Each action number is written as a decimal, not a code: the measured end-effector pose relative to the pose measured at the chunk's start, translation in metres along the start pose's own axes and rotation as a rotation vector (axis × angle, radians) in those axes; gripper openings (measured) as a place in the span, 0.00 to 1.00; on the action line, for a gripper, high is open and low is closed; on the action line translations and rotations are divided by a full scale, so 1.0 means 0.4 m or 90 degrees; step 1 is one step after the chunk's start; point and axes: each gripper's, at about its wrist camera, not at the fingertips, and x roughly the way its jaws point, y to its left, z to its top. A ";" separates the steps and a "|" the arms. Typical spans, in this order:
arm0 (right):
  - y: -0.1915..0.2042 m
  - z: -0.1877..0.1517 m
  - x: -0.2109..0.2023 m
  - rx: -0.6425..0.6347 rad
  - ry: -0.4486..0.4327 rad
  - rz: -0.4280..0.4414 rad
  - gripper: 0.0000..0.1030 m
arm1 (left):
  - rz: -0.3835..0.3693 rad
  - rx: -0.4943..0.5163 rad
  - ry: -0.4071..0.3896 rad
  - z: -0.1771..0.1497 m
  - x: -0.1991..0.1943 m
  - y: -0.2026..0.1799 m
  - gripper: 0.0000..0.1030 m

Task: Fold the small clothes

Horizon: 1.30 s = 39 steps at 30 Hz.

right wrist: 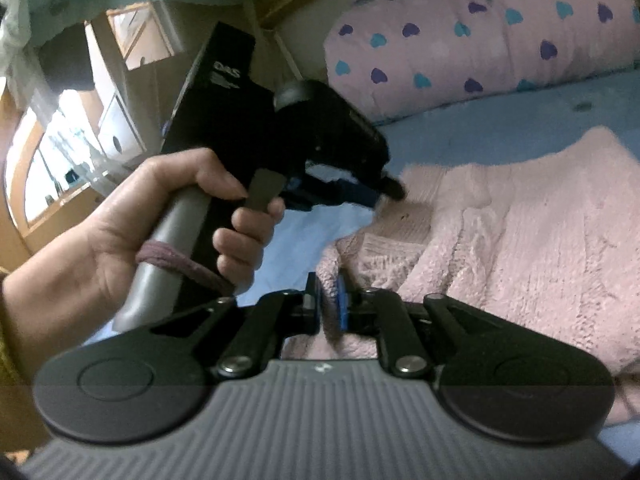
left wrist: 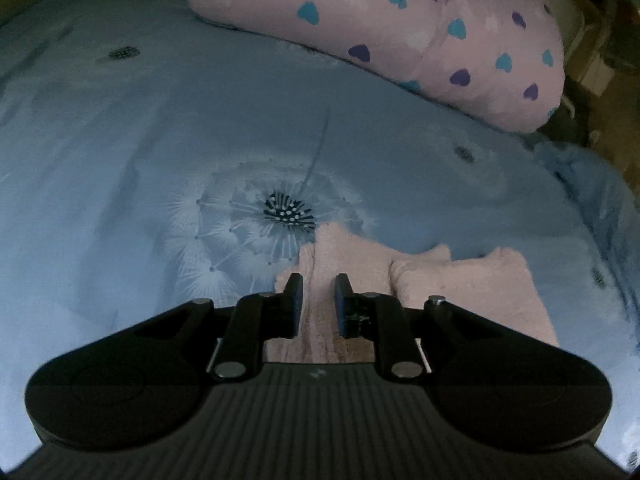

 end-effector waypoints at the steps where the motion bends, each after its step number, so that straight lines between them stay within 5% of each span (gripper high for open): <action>1: 0.001 0.003 -0.012 -0.006 0.003 0.004 0.23 | -0.003 0.000 -0.006 0.000 -0.014 -0.003 0.19; 3: -0.002 0.007 -0.037 -0.006 0.004 0.022 0.37 | -0.006 0.009 -0.017 -0.006 -0.049 -0.017 0.19; 7: -0.016 0.009 -0.112 -0.002 -0.007 0.022 0.43 | -0.038 0.001 -0.023 -0.029 -0.099 -0.054 0.22; 12: -0.052 0.012 -0.211 0.006 -0.036 -0.015 0.52 | -0.067 -0.008 -0.013 -0.078 -0.106 -0.113 0.60; 22: -0.170 0.002 -0.310 0.035 -0.096 -0.146 0.55 | -0.043 -0.037 0.025 -0.129 0.023 -0.185 0.63; 23: -0.180 -0.005 -0.311 0.035 -0.097 -0.155 0.55 | -0.039 -0.031 0.026 -0.138 0.034 -0.191 0.62; 26: -0.208 -0.016 -0.303 0.039 -0.097 -0.173 0.55 | -0.015 0.012 0.003 -0.156 0.033 -0.203 0.21; 27: -0.217 -0.020 -0.299 0.043 -0.097 -0.176 0.55 | -0.016 0.014 -0.009 -0.157 0.021 -0.197 0.17; 33: -0.237 -0.031 -0.300 0.059 -0.097 -0.173 0.55 | 0.014 -0.022 -0.086 -0.125 -0.095 -0.099 0.15; 39: -0.208 -0.032 -0.280 0.034 -0.091 -0.139 0.55 | 0.021 -0.019 -0.047 -0.128 -0.073 -0.046 0.16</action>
